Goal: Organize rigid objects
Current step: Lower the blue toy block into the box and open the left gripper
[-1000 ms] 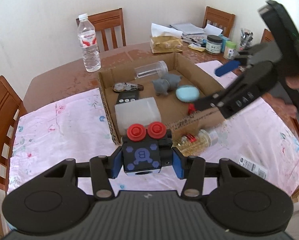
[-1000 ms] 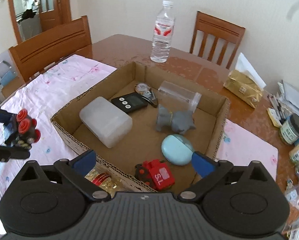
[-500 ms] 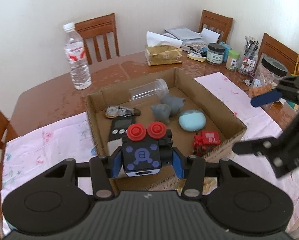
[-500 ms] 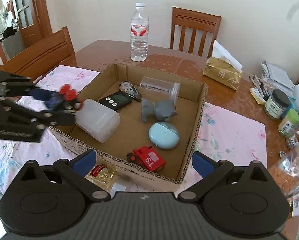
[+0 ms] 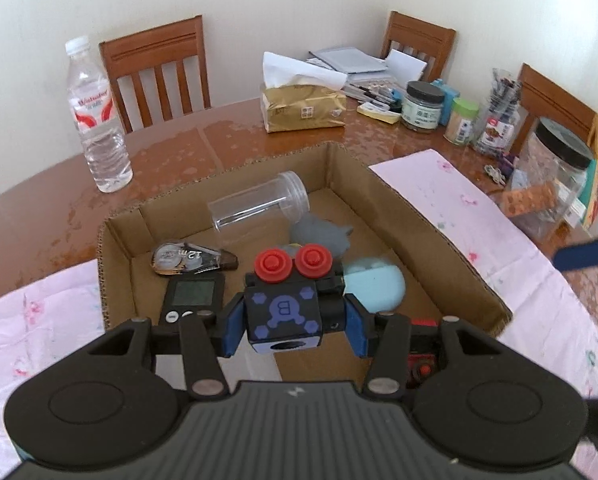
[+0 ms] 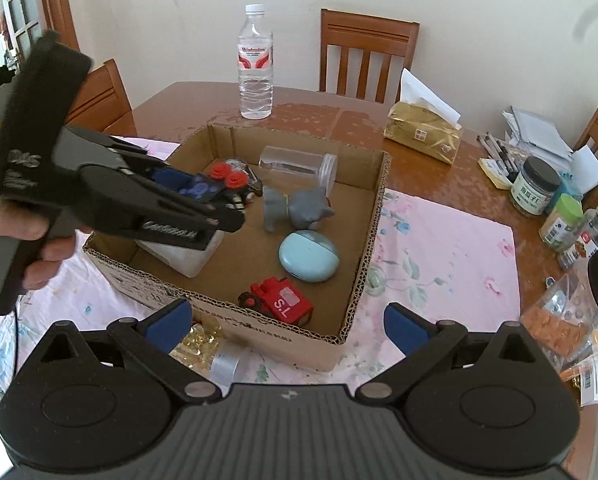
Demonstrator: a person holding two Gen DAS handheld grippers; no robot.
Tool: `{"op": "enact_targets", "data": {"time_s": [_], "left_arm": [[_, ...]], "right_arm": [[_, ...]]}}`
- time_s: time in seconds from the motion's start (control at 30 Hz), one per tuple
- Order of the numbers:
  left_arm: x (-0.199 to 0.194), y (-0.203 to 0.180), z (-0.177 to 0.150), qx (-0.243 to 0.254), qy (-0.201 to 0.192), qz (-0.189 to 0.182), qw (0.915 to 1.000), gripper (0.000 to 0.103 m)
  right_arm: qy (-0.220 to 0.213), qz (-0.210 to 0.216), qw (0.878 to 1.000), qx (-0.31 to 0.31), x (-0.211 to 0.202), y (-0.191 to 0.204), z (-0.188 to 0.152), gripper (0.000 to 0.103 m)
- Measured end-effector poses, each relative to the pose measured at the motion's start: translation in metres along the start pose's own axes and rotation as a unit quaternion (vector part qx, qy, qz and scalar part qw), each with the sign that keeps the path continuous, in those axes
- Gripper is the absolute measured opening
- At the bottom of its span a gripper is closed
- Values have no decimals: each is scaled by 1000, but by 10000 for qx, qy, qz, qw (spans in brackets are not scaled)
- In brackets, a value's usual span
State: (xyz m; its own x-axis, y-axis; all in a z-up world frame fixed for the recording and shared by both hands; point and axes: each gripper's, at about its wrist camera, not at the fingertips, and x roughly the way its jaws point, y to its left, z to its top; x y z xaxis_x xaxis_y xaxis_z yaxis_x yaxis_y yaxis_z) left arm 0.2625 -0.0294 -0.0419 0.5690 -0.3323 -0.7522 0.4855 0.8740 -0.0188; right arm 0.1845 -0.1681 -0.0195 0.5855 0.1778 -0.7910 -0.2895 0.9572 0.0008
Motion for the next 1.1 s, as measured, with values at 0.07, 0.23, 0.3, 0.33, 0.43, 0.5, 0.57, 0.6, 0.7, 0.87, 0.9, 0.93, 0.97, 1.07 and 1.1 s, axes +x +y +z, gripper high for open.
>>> {"op": "enact_targets", "data": {"time_s": [0.07,0.23,0.3,0.33,0.43,0.5,0.57,0.6,0.7,0.87,0.9,0.93,0.97,1.07,1.1], "left_arm": [[6,3,0,-108,-54,33,9999,70],[-5,6,-2,-244,-311,265,9989,94],[-14,7,-2,-271,-375,328,9984,98],[-19,8,-3,-270,-418,364,9981,98],[-34,9,-7,-295,-502,512,9970,99],[-45,11,-11,-331,-558,599,9961,100],[-54,11,-17,-376,-558,708,9952,100],[-60,12,-21,-401,-550,772,9947,100],[-71,11,-32,-486,-502,919,9933,101],[-86,12,-59,-671,-390,1081,9911,101],[-88,12,-64,-709,-359,1104,9907,101],[-90,13,-69,-748,-327,1132,9902,101],[-91,13,-74,-776,-300,1159,9898,101],[-91,15,-89,-854,-197,1198,9889,101],[-91,16,-92,-885,-157,1184,9889,101]], "right_arm": [[3,-13,10000,26,0,-1,0,103],[11,-50,10000,49,0,-3,-1,103],[31,-93,9999,66,2,-4,-2,103],[46,-113,9999,76,2,-5,-2,103],[81,-149,9998,119,4,-7,-4,103],[99,-177,9997,131,4,-9,-6,103],[141,-240,9995,113,6,-9,-9,103],[168,-260,9995,115,7,-10,-10,103],[271,-308,9991,106,11,-10,-15,103],[479,-479,9976,106,24,-10,-29,103],[525,-495,9973,140,25,-10,-32,103],[571,-481,9970,200,26,-11,-34,103],[613,-434,9968,272,27,-11,-38,103],[768,-267,9963,281,28,-8,-49,103],[828,-244,9960,214,28,-5,-53,103]]}}
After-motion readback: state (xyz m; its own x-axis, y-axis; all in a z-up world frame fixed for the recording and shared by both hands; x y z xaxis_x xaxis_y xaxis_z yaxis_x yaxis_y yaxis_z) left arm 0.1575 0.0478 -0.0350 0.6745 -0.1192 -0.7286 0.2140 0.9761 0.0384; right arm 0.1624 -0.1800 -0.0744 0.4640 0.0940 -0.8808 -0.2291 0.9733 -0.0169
